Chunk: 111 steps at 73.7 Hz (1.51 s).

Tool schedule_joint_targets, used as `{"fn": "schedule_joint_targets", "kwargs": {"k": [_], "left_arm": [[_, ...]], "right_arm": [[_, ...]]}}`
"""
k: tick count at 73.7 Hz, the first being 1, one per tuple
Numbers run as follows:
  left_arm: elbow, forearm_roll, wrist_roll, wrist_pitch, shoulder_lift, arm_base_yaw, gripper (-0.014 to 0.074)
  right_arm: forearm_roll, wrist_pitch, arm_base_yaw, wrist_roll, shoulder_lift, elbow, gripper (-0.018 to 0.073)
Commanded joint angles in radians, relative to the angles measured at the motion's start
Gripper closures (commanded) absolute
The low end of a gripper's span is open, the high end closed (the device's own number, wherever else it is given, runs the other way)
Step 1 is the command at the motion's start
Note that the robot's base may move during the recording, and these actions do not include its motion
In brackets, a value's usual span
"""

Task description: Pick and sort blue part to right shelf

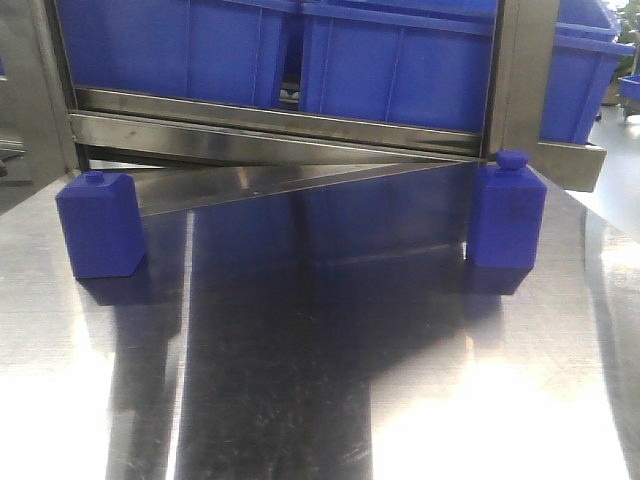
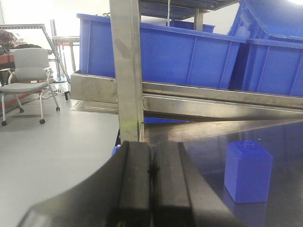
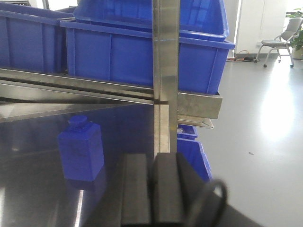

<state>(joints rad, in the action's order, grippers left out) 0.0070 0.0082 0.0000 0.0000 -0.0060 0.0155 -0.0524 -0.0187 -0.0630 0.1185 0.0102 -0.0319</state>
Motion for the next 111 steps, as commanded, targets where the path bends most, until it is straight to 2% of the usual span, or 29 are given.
{"fn": "schedule_joint_targets", "kwargs": {"k": [1,27,32,39,43,49,57,65,70,77,87,93,97,105,111], "left_arm": [[0.023,-0.008,-0.009,-0.091,-0.021,0.0,0.047],[0.023,-0.008,-0.009,-0.102,-0.021,0.0,0.047],[0.023,-0.008,-0.009,-0.137,-0.021,0.0,0.047],[0.008,-0.034,-0.009,-0.262,-0.021,0.0,0.047],[-0.027,-0.039,-0.009,-0.271,-0.017,0.0,0.047],[-0.137,-0.031,-0.009,-0.17,0.009,0.0,0.047],[-0.331,-0.022,-0.009,0.061,0.1,0.0,0.047],[-0.519,-0.024,-0.009,0.24,0.249,0.0,0.0459],[-0.607,-0.039,-0.009,0.318,0.33,0.0,0.0409],[-0.699,-0.082,-0.009,0.431,0.456,0.0,0.0293],[-0.786,-0.2,0.007,0.588,0.624,0.0,0.0139],[-0.829,-0.308,0.115,0.67,0.728,0.0,0.0048],[-0.856,-0.38,0.159,0.704,0.783,0.0,0.0001],[-0.908,-0.53,0.225,0.752,0.889,0.0,-0.0024],[-0.959,-0.561,0.231,0.782,0.98,0.0,-0.0024]], "right_arm": [[0.001,0.091,0.003,-0.007,0.022,0.022,0.0504],[0.001,0.091,0.003,-0.007,0.022,0.022,0.0504],[0.001,0.091,0.003,-0.007,0.022,0.022,0.0504],[0.001,0.091,0.003,-0.007,0.022,0.022,0.0504],[0.001,0.091,0.003,-0.007,0.022,0.022,0.0504],[0.001,0.091,0.003,-0.007,0.022,0.022,0.0504],[0.001,0.093,0.003,-0.007,0.022,0.022,0.0504],[0.001,0.091,0.003,-0.007,0.022,0.022,0.0504],[0.001,0.091,0.003,-0.007,0.022,0.022,0.0504],[0.001,0.092,0.003,-0.007,0.022,0.022,0.0504],[0.001,0.092,0.003,-0.007,0.022,0.022,0.0504],[0.001,0.092,0.003,-0.007,0.022,0.022,0.0504],[0.001,0.092,0.003,-0.007,0.022,0.022,0.0504],[0.001,0.092,0.003,-0.007,0.022,0.022,0.0504],[0.001,0.092,0.003,-0.007,0.022,0.022,0.0504]]}}
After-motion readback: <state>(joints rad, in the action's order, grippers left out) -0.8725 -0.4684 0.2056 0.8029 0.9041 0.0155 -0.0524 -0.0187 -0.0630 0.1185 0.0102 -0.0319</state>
